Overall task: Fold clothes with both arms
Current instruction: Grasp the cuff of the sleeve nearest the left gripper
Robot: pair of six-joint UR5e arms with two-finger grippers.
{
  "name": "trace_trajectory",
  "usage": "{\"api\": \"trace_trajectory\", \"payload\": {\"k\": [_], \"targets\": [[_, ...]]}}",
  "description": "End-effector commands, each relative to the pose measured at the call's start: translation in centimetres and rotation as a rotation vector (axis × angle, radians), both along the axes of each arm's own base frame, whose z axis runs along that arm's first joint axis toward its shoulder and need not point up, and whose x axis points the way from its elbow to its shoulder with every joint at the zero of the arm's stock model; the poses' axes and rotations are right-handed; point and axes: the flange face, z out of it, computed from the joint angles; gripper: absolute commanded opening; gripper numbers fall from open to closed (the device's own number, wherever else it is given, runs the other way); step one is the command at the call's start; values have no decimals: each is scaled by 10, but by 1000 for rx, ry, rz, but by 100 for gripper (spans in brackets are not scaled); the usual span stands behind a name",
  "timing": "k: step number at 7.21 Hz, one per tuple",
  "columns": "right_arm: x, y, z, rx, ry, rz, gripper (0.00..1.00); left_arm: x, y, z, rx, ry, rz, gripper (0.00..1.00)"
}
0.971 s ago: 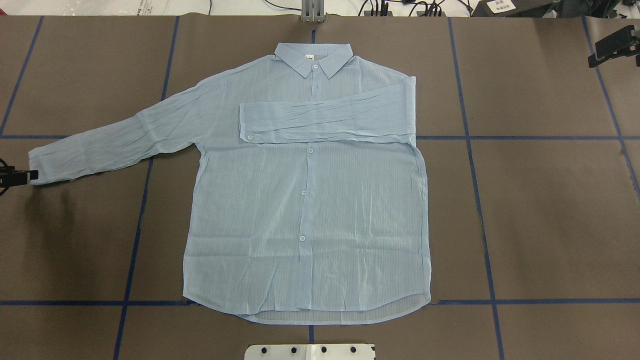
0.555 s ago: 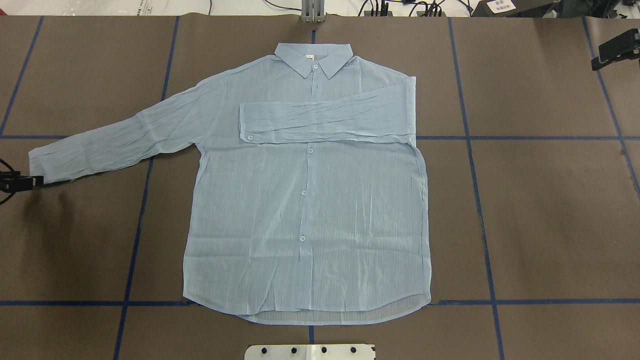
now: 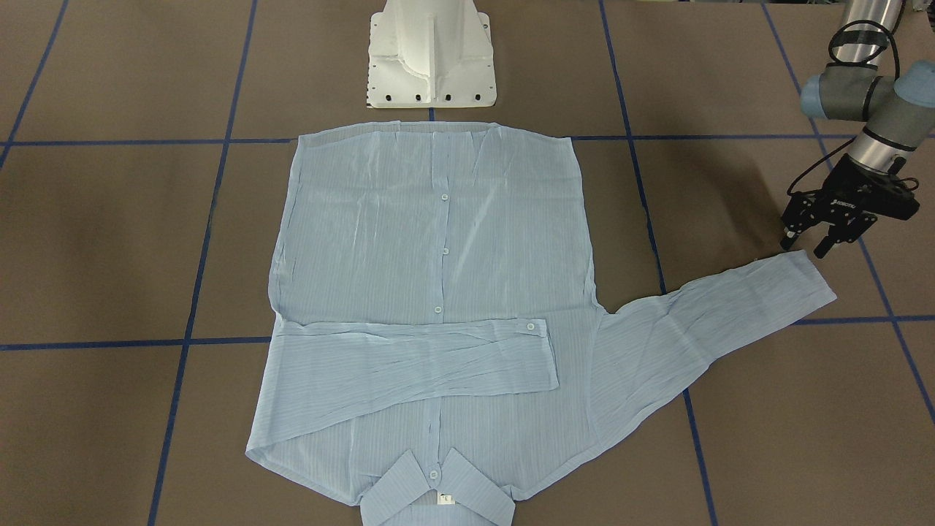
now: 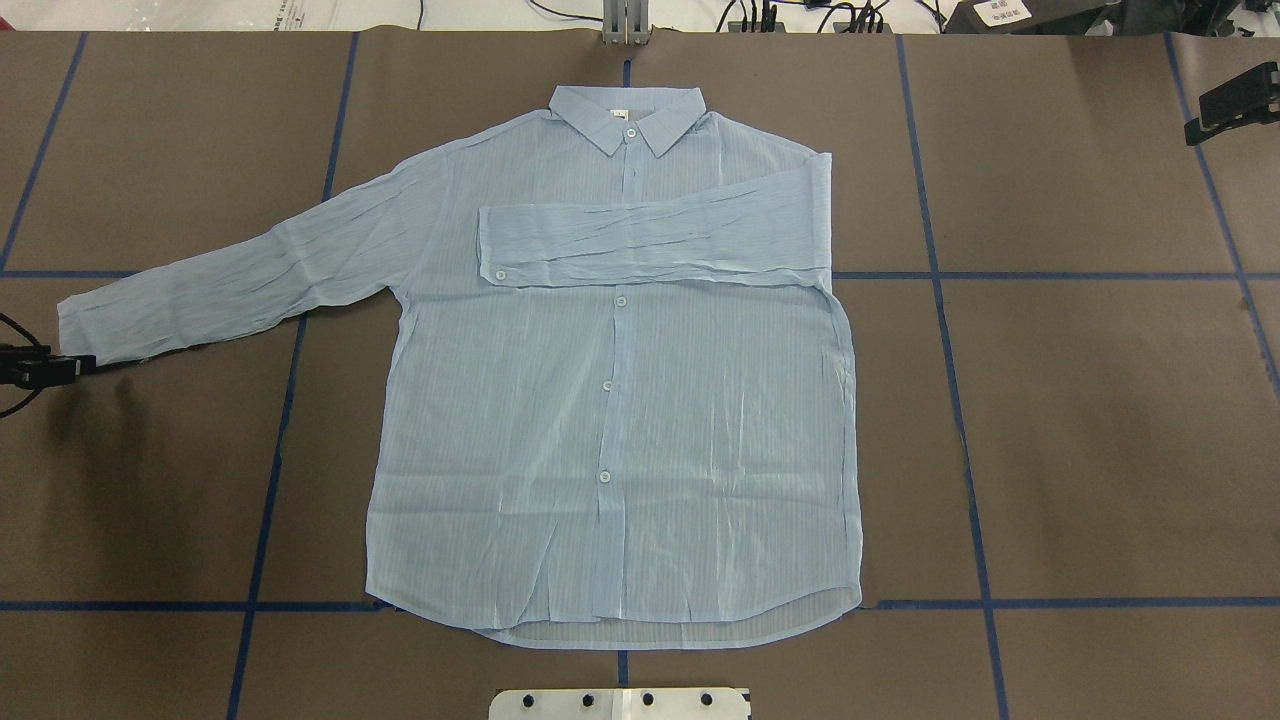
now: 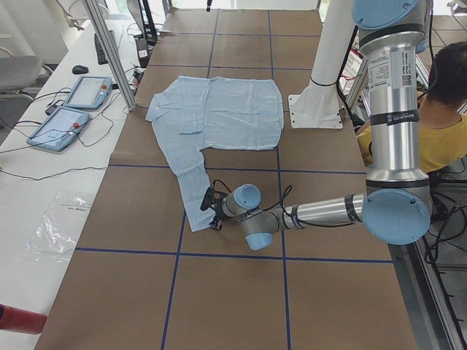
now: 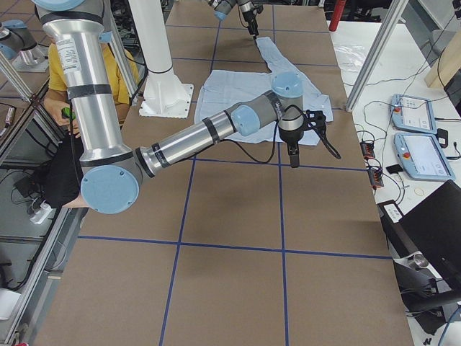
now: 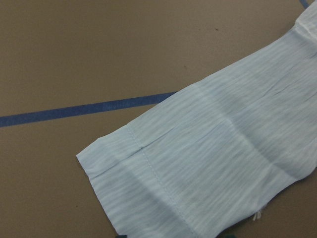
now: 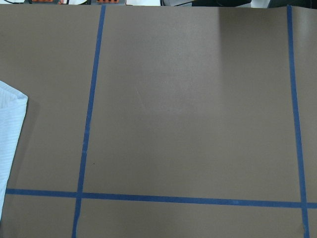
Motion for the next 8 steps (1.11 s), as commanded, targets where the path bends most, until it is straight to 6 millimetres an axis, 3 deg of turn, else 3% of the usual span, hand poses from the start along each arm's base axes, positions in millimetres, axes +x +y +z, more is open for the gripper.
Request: {"api": "trace_trajectory", "payload": {"k": [1, 8], "targets": [[-1, 0, 1, -1, 0, -1, 100, 1, 0, 1, -2, -4, 1, 68], [0, 2, 4, -8, 3, 1, 100, 12, 5, 4, -6, -8, 28, 67]]}}
